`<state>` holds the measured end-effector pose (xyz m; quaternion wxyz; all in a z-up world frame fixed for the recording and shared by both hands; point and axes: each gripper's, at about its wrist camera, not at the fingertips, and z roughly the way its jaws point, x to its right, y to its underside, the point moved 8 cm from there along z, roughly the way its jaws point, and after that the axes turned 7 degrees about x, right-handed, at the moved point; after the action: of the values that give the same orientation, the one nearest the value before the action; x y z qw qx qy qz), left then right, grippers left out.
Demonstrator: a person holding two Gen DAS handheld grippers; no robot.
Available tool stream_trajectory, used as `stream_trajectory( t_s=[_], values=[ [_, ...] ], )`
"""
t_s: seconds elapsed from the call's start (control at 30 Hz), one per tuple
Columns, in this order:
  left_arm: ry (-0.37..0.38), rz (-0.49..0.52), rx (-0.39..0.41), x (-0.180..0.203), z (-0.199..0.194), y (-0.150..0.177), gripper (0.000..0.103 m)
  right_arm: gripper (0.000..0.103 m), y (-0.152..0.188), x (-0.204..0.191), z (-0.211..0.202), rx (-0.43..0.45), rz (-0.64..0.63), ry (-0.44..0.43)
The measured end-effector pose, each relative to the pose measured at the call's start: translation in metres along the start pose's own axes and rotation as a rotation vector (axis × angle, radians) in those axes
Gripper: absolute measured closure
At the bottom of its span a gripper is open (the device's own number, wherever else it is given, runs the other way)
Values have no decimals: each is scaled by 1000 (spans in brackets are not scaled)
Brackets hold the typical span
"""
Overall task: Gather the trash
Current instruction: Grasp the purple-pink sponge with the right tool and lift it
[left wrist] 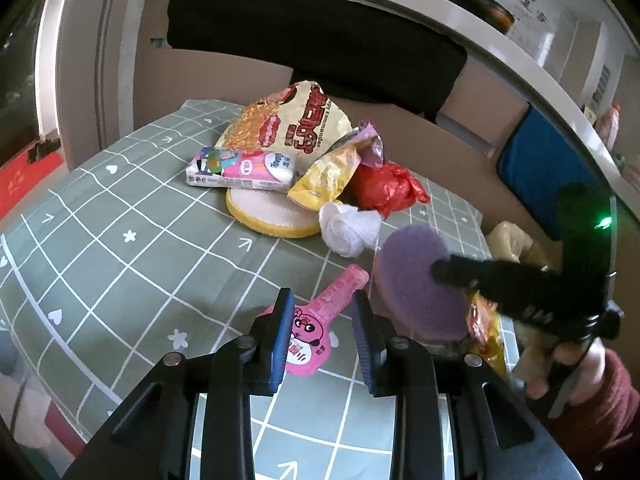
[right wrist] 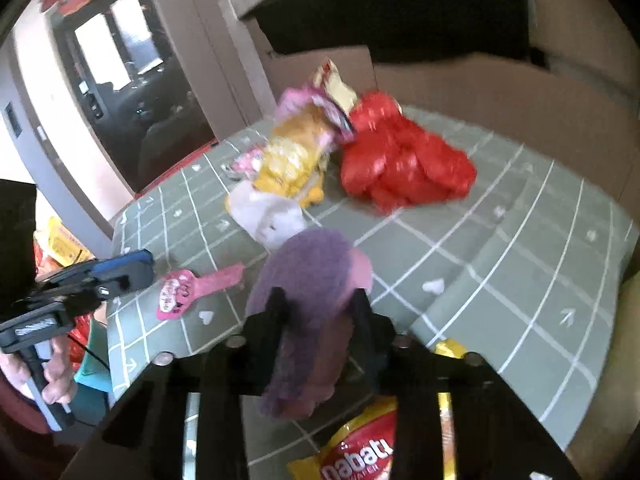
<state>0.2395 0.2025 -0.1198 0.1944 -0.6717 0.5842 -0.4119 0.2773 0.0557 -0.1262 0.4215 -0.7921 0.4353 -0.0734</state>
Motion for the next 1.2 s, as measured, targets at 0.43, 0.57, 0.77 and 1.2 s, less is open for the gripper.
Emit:
stream_trajectory(
  t_s=[0.43,0.57,0.77,1.2],
  values=[
    [204,119,-161,107,43,38,69,98,-33,93,-79,144,34,227],
    [209,202,-173,143,60,40,69,98,-25,126,-93,144,74,275],
    [124,263,-162,146,88,29,65,84,-4,154,-113,172,140,291],
    [197,310,-251,163,119,35,62,58,32,202,-97,159,307,306]
  ],
)
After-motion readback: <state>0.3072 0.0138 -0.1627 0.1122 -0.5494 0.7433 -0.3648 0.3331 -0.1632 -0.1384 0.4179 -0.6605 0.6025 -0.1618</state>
